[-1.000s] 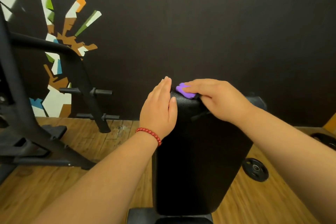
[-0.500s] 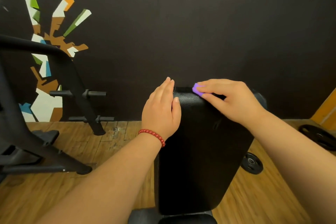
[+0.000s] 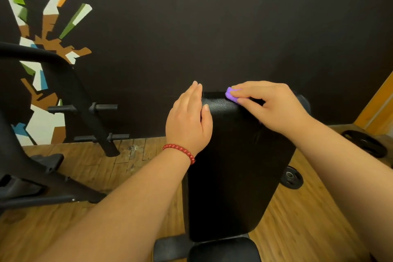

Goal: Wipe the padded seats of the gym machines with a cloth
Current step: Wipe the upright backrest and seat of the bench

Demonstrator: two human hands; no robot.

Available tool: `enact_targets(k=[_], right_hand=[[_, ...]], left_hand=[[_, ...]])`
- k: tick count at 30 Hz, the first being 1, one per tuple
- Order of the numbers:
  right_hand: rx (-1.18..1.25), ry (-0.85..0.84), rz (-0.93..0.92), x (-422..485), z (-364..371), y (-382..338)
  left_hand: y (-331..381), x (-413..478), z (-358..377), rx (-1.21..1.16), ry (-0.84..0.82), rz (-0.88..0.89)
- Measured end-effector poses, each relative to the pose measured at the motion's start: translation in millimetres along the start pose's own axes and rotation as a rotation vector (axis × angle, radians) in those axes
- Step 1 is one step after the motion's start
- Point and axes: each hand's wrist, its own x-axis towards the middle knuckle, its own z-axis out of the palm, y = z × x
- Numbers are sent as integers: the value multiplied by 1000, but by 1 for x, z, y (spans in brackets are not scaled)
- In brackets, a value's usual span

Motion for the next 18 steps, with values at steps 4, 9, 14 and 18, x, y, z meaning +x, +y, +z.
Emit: enact_targets(k=[4,9,14,18], right_hand=[[-18,-3,24,21,22,-22],[24,-126,-67,29,22,-23],[21,69,10,-7,-6,20],[-25,36,-12,16,16,-2]], left_hand=[[1,0,0,-5,-10,-18],[2,-1,-2,5,-24,-21],[5,0,0,15,-1,-42],[6,0,4,52,26,-58]])
